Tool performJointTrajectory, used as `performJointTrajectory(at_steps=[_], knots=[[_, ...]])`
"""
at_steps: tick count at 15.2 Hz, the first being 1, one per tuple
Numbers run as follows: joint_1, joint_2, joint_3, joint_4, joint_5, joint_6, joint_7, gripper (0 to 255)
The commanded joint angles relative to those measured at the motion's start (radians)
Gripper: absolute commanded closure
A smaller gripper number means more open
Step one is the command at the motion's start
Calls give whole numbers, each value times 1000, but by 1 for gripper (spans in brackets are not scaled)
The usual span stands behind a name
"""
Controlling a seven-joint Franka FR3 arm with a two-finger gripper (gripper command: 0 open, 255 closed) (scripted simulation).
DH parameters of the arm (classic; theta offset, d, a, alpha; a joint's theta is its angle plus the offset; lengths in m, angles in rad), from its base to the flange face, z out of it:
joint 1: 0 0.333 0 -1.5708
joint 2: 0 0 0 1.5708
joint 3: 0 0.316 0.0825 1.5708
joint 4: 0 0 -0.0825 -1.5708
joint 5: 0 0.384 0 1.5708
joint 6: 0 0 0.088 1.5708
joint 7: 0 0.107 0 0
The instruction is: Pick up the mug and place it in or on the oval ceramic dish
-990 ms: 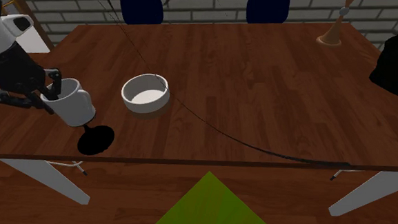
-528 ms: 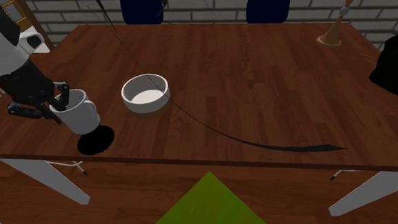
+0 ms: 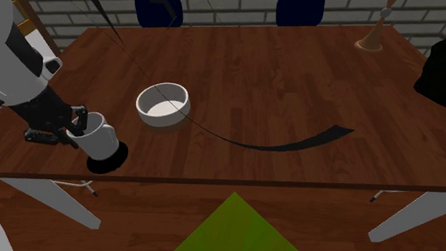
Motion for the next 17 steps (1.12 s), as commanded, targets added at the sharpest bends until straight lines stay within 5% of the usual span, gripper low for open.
performJointTrajectory(at_steps=[1, 7, 8, 13, 17], knots=[[0, 1, 0, -6, 0, 8, 1, 255], [0, 1, 0, -6, 0, 8, 1, 255], [0, 1, 0, -6, 0, 8, 1, 0], [0, 1, 0, -6, 0, 8, 1, 0], [4, -42, 4, 74, 2, -115, 0, 0]])
